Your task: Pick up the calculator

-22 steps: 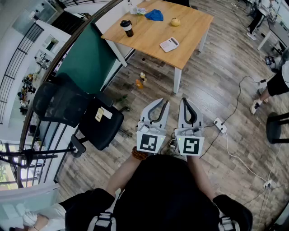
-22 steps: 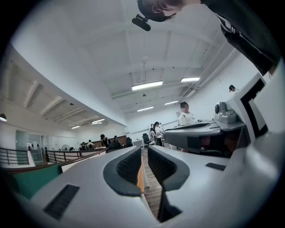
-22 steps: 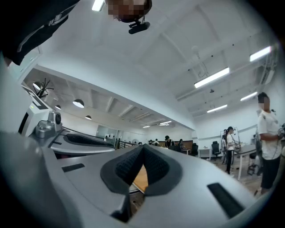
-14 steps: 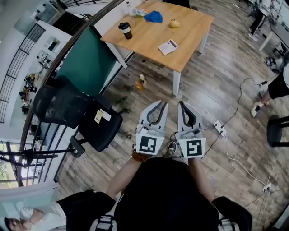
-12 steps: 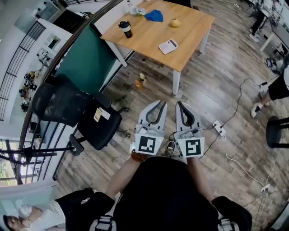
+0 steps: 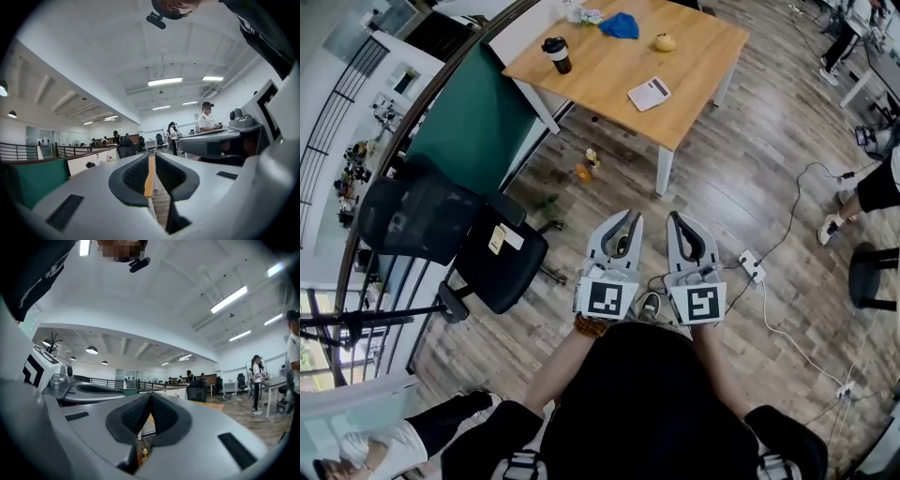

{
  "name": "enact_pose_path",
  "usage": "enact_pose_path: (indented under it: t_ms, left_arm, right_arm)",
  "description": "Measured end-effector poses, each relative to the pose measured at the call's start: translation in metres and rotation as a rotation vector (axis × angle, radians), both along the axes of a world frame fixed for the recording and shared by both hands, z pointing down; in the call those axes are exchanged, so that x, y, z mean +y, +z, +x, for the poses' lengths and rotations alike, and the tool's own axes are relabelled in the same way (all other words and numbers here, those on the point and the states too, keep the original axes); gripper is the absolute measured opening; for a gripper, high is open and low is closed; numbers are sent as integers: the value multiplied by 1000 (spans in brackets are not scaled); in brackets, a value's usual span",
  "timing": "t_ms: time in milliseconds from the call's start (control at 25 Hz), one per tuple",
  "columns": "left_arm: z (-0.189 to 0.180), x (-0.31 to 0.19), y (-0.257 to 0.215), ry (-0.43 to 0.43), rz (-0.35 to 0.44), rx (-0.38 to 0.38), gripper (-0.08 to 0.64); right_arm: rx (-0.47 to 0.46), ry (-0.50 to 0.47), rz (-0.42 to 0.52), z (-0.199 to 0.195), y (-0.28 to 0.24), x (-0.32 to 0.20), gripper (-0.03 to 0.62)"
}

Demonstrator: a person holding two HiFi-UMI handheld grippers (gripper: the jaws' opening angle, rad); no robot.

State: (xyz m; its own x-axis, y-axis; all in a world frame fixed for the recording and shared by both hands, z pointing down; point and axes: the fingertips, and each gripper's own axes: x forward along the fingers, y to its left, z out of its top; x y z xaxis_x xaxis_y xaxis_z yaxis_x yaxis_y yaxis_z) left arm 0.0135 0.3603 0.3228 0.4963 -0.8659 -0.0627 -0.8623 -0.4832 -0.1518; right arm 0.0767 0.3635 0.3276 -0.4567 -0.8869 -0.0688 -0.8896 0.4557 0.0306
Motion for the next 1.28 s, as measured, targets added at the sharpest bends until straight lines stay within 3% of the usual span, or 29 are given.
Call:
enact_pose_path:
  t_ms: [360, 720, 1040, 1200, 1280]
  left_arm:
    - [20, -67, 13, 72, -23, 65, 66]
    - [12, -130, 14, 106, -44, 88, 66]
    - [6, -177, 32, 136, -88, 85, 66]
    - [3, -195, 43, 169, -102, 37, 66]
    - [-1, -205, 41, 171, -108, 68, 66]
  right_arm:
    - [99, 24, 0, 10, -6, -52, 5]
    - [110, 39, -8, -1, -9, -110, 5]
    - [138, 53, -46, -10, -1, -155, 5]
    - [160, 67, -65, -15, 4, -175, 5]
    - [161, 76, -67, -17, 5, -184, 5]
